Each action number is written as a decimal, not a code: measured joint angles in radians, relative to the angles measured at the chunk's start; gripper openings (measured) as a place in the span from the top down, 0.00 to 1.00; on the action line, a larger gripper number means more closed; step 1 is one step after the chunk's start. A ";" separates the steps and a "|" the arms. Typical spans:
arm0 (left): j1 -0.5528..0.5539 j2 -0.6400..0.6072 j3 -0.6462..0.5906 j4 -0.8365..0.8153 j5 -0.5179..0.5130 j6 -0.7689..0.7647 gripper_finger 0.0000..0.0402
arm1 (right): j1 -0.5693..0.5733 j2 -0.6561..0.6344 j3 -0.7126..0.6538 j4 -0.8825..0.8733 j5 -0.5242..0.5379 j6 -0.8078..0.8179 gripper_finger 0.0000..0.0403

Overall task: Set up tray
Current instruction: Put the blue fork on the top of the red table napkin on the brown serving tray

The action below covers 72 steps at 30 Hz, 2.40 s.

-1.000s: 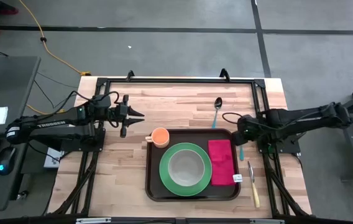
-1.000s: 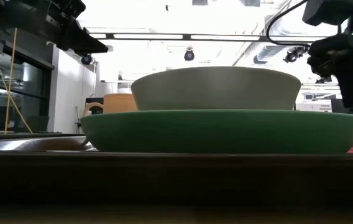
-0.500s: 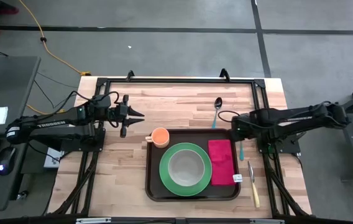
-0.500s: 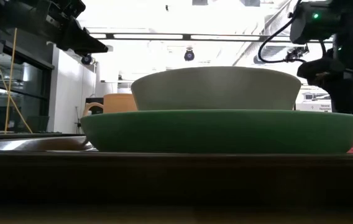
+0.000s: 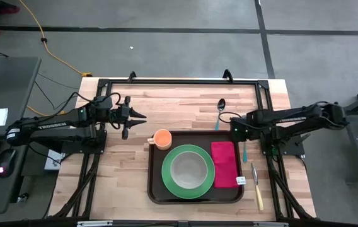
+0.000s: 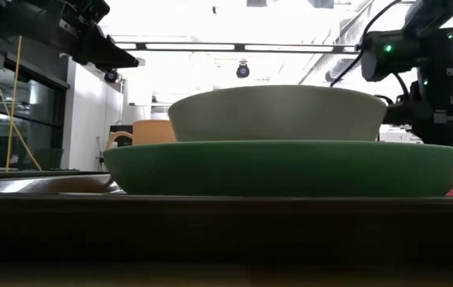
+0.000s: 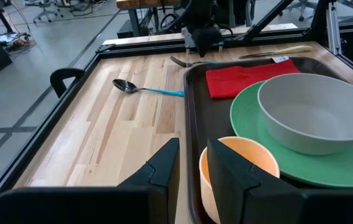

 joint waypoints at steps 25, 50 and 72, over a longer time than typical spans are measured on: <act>0.000 0.000 0.000 0.001 0.001 0.000 0.72 | -0.118 0.056 -0.075 0.106 0.016 -0.041 0.71; 0.000 0.000 0.000 0.002 0.000 -0.001 0.72 | -0.117 0.047 -0.147 0.223 0.010 0.011 0.72; 0.000 0.000 0.000 0.001 0.000 0.000 0.72 | -0.117 0.048 -0.148 0.205 0.038 0.019 0.99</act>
